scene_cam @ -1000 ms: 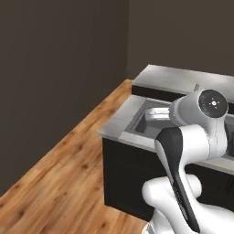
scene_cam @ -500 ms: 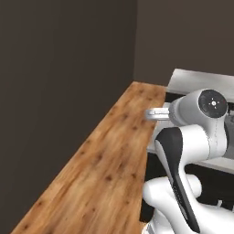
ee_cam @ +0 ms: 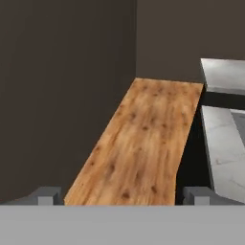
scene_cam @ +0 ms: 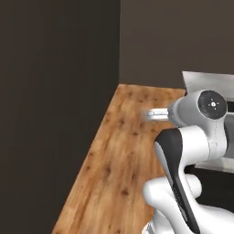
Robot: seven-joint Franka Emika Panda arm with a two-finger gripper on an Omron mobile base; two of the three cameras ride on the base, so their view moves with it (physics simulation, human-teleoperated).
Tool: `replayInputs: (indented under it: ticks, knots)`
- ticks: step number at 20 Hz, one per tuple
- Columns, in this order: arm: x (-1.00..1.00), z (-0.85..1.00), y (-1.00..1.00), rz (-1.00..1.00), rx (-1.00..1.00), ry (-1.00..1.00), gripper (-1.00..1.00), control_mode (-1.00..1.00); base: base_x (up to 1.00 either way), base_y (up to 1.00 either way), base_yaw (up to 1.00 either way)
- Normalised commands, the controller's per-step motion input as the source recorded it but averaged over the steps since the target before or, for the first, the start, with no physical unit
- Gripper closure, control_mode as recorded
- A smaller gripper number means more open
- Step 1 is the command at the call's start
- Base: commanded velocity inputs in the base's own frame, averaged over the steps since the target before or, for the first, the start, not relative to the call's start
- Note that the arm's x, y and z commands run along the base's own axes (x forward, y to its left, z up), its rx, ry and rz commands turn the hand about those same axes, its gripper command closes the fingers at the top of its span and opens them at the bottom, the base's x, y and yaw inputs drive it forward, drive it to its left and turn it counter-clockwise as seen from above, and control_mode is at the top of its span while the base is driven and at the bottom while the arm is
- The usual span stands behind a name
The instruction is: Retrieve the bottle and the shaker from the cabinet and place them next to the mixing bowl on the counter. Then add garlic from the fridge to the mixing bowl.
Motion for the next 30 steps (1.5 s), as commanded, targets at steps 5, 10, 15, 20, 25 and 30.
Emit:
replayInputs:
  ticks: [5, 10, 15, 20, 25, 30]
  knots:
    - [0.00, 0.00, 0.00, 0.00, 0.00, 0.00, -1.00, 1.00, 1.00, 0.65, -0.69]
    - [0.00, 0.00, 0.00, 0.00, 0.00, 0.00, -1.00, 1.00, 1.00, 0.60, -0.73]
    - [0.00, 0.00, 0.00, 0.00, 0.00, 0.00, -1.00, 1.00, 1.00, 0.69, -0.69]
    - [0.00, 0.00, 0.00, 0.00, 0.00, 0.00, -1.00, 1.00, 1.00, 0.76, -0.64]
    - [0.00, 0.00, 0.00, 0.00, 0.00, 0.00, -1.00, 1.00, 0.97, 0.99, -0.48]
    - [0.00, 0.00, 0.00, 0.00, 0.00, 0.00, -1.00, 1.00, 0.83, 1.00, -0.24]
